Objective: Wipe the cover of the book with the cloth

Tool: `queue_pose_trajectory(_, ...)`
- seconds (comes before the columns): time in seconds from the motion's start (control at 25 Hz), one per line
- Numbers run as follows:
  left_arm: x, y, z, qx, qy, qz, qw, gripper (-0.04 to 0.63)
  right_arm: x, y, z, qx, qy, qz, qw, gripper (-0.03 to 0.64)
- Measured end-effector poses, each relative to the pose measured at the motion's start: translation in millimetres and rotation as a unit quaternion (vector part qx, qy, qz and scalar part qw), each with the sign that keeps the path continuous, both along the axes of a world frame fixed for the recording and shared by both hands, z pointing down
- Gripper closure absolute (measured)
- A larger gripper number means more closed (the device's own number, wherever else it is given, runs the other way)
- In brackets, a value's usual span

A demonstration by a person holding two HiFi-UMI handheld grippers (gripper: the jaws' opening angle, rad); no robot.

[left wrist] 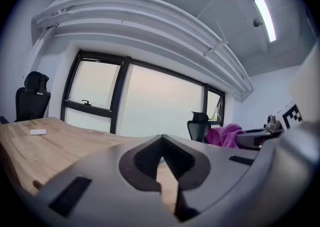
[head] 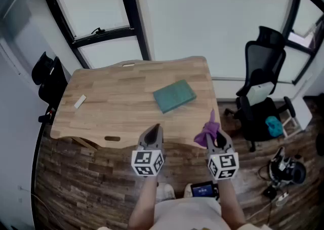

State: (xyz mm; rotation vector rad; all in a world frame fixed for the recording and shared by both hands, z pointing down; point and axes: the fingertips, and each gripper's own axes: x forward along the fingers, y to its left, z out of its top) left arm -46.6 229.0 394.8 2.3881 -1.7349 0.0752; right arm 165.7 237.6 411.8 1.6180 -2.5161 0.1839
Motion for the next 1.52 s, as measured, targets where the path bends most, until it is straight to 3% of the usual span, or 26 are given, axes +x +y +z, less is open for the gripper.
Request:
queue_pose_trajectory(0.52,22.5,1.5,1.4,-0.005,-0.011,0.000,0.9999,0.594,17.8,-3.5,-1.7,0.006,-0.011,-0.010,1.000,0.540)
queue_pose_trajectory(1.0,10.9,-5.3,13.5,-0.025,-0.007,-0.013,0.9996,0.594,24.4,-22.6,7.7,-0.006,-0.027,-0.017,0.999,0.540)
queue_pose_trajectory(1.24,-0.1,-37.3,24.7,-0.032,-0.004,-0.017,0.9993,0.594,15.3,-56.5,18.3,-0.016,-0.024,-0.017,0.999,0.540)
queue_pose_trajectory(1.52,-29.4,-112.6,40.6,-0.040,0.009,-0.006,0.9991,0.594,-12.8,-125.7,31.5,-0.031,-0.020,-0.004,0.999,0.540)
